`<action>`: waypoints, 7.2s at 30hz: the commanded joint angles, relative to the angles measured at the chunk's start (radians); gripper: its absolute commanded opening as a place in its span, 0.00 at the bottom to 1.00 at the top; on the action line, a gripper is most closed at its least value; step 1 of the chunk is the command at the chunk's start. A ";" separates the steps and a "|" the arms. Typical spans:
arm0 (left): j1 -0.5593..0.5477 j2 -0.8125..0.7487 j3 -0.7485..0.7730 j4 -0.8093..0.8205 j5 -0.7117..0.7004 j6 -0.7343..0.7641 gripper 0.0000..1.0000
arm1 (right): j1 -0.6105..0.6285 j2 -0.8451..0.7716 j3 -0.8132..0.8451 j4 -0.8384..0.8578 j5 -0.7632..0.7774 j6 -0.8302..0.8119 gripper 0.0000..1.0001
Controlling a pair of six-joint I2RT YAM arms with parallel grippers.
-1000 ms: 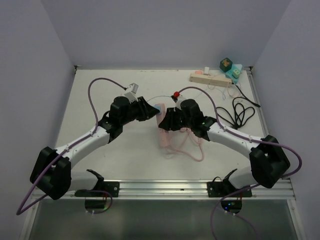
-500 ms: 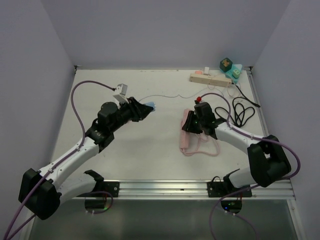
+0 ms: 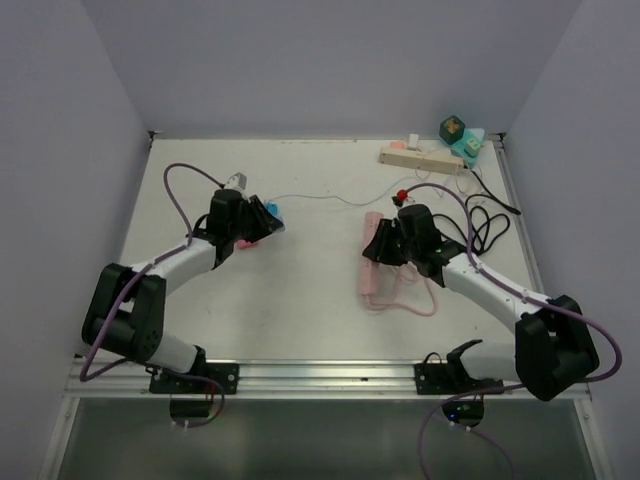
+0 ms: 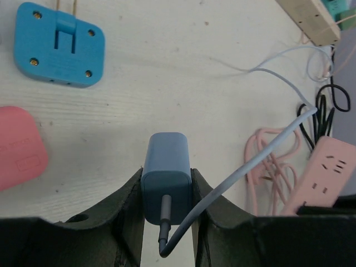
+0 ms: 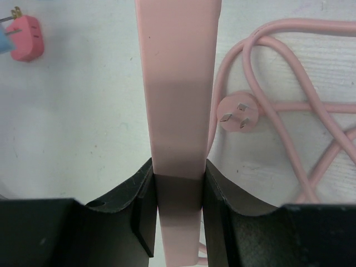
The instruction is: Pull the plug off the socket
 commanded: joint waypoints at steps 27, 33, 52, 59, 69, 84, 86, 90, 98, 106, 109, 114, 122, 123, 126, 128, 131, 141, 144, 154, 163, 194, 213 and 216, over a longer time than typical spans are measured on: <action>0.127 0.216 0.176 -0.123 -0.035 0.008 0.63 | -0.019 -0.032 -0.041 -0.028 -0.034 -0.015 0.00; 0.131 0.096 0.192 -0.221 -0.058 0.058 0.82 | -0.019 0.058 0.019 -0.032 -0.058 -0.009 0.00; 0.131 -0.467 0.018 -0.449 -0.447 0.356 0.96 | -0.150 0.304 0.111 -0.225 0.046 0.016 0.00; 0.127 -0.534 -0.035 -0.418 -0.503 0.382 0.95 | -0.298 0.246 0.152 -0.353 0.132 -0.065 0.02; 0.087 -0.569 -0.042 -0.403 -0.566 0.390 0.96 | -0.540 0.210 0.218 -0.480 0.241 -0.078 0.24; 0.035 -0.605 -0.054 -0.384 -0.563 0.393 0.96 | -0.543 0.127 0.482 -0.281 0.095 -0.041 0.69; 0.035 -0.602 -0.052 -0.380 -0.560 0.394 0.96 | -0.542 0.175 0.520 -0.250 0.071 -0.039 0.70; 0.035 -0.588 -0.051 -0.375 -0.546 0.399 0.96 | -0.539 0.282 0.630 -0.151 0.046 -0.050 0.72; 0.042 -0.530 -0.046 -0.372 -0.529 0.411 0.96 | -0.488 0.528 0.839 -0.051 0.043 -0.120 0.74; 0.048 -0.539 -0.077 -0.327 -0.517 0.426 0.96 | -0.438 0.753 1.023 0.055 0.152 -0.218 0.76; 0.050 -0.546 -0.088 -0.314 -0.520 0.431 0.96 | -0.413 0.857 1.150 -0.003 0.189 -0.280 0.76; 0.050 -0.543 -0.097 -0.301 -0.512 0.439 0.96 | -0.405 0.980 1.272 -0.031 0.241 -0.304 0.75; 0.050 -0.517 -0.097 -0.303 -0.517 0.442 0.96 | -0.416 1.189 1.534 -0.149 0.282 -0.366 0.77; 0.050 -0.516 -0.097 -0.303 -0.515 0.442 0.96 | -0.418 1.213 1.553 -0.172 0.267 -0.366 0.77; 0.050 -0.513 -0.095 -0.304 -0.515 0.443 0.96 | -0.419 1.220 1.531 -0.199 0.198 -0.358 0.76; 0.050 -0.514 -0.094 -0.304 -0.517 0.443 0.96 | -0.418 1.206 1.499 -0.212 0.137 -0.349 0.74; 0.050 -0.514 -0.092 -0.303 -0.509 0.443 0.96 | -0.405 1.157 1.416 -0.222 0.095 -0.352 0.68; 0.050 -0.534 -0.089 -0.297 -0.475 0.439 0.95 | -0.307 0.981 1.145 -0.302 -0.024 -0.472 0.62; 0.050 -0.543 -0.089 -0.294 -0.466 0.437 0.95 | -0.263 0.901 1.020 -0.301 -0.026 -0.484 0.61; 0.050 -0.559 -0.091 -0.291 -0.443 0.429 0.95 | -0.134 0.622 0.574 -0.258 0.054 -0.354 0.57; 0.047 -0.560 -0.097 -0.280 -0.435 0.425 0.95 | -0.128 0.294 0.346 -0.241 0.178 -0.158 0.58; 0.045 -0.533 -0.083 -0.300 -0.412 0.419 0.96 | -0.137 0.514 0.508 -0.491 0.522 0.404 0.48; 0.045 -0.496 -0.072 -0.278 -0.213 0.402 0.96 | -0.125 0.352 0.418 -0.049 0.071 -0.022 0.00; 0.045 -0.468 -0.043 -0.297 -0.135 0.367 0.96 | -0.120 0.319 0.425 0.043 -0.046 -0.048 0.00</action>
